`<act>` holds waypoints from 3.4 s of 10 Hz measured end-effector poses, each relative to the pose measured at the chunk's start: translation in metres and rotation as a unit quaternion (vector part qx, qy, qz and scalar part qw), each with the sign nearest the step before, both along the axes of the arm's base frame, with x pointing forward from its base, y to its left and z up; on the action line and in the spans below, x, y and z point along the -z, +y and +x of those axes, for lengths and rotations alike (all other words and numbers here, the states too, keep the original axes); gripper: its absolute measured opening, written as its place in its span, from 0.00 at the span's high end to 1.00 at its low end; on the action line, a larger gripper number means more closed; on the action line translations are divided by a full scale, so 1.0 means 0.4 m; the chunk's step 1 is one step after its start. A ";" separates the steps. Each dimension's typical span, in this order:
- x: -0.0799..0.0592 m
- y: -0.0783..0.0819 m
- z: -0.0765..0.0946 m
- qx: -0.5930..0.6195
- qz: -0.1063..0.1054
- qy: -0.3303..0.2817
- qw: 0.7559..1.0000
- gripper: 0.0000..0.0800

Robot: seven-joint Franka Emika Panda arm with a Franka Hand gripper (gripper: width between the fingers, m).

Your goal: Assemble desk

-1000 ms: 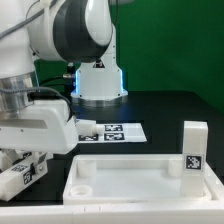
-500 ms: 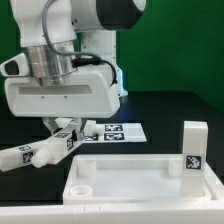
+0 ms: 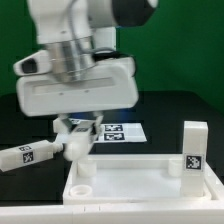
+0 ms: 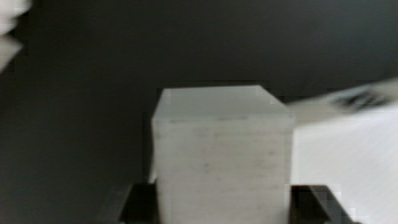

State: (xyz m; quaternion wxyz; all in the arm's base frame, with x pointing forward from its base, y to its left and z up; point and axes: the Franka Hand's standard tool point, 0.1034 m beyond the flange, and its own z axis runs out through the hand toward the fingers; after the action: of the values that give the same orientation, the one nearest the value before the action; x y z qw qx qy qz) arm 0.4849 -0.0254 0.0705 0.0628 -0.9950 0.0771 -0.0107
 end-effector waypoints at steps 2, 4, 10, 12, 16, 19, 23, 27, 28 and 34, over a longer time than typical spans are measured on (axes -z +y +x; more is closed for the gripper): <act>0.005 0.080 -0.058 -0.082 -0.021 -0.016 0.996 0.64; 0.005 0.056 -0.053 -0.145 -0.025 -0.022 0.989 0.64; 0.011 0.170 -0.102 -0.399 -0.074 -0.085 0.910 0.64; 0.015 0.158 -0.107 -0.427 -0.082 -0.086 0.896 0.64; 0.028 0.224 -0.117 -0.581 -0.092 -0.083 0.805 0.64; 0.045 0.260 -0.147 -0.664 -0.095 -0.081 0.738 0.64; 0.055 0.262 -0.154 -0.779 -0.100 -0.078 0.614 0.64; 0.111 0.296 -0.179 -0.909 -0.093 -0.076 0.399 0.64; 0.111 0.294 -0.181 -0.922 -0.092 -0.075 0.368 0.64; 0.141 0.291 -0.180 -0.986 -0.083 -0.069 0.128 0.64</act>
Offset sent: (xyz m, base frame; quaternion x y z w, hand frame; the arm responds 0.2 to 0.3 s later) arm 0.0000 0.0000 0.0000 0.0000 0.0000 -0.1938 0.9810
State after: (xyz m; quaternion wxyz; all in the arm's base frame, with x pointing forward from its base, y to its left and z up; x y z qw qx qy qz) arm 0.4128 0.0912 0.0140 -0.0587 -0.2080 -0.9763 -0.0142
